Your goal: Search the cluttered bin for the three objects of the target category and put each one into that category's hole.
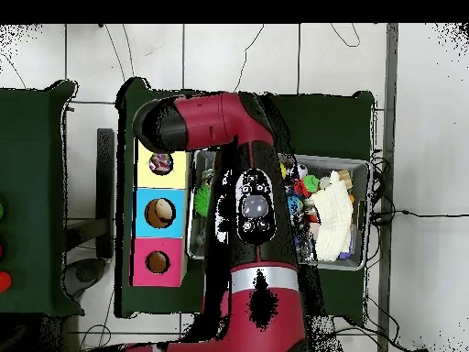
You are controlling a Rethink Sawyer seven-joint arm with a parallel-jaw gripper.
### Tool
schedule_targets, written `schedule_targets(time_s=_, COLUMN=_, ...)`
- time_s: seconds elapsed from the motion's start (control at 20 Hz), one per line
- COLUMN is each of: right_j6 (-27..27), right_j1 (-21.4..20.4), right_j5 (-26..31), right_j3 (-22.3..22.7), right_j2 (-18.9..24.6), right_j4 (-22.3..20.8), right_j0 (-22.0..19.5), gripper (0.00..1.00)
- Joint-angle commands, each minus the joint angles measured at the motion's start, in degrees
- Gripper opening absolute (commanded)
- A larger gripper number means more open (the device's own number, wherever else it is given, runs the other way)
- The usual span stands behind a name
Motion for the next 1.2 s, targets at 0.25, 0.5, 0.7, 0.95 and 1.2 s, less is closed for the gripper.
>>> schedule_targets(time_s=0.25, right_j6=-6.6, right_j1=-1.3, right_j5=6.6, right_j3=8.1, right_j2=1.7, right_j4=-1.3, right_j0=-4.7, gripper=0.00)
schedule_targets(time_s=0.5, right_j6=-3.7, right_j1=-1.0, right_j5=3.4, right_j3=10.7, right_j2=1.9, right_j4=-1.3, right_j0=-4.7, gripper=0.00)
schedule_targets(time_s=0.7, right_j6=-6.3, right_j1=-1.5, right_j5=4.6, right_j3=12.9, right_j2=3.6, right_j4=-0.7, right_j0=-6.7, gripper=0.00)
schedule_targets(time_s=0.95, right_j6=-6.6, right_j1=-1.2, right_j5=2.1, right_j3=15.8, right_j2=5.1, right_j4=-1.0, right_j0=-8.2, gripper=0.00)
schedule_targets(time_s=1.2, right_j6=-5.6, right_j1=-2.0, right_j5=2.6, right_j3=17.0, right_j2=5.5, right_j4=-0.8, right_j0=-7.8, gripper=0.00)
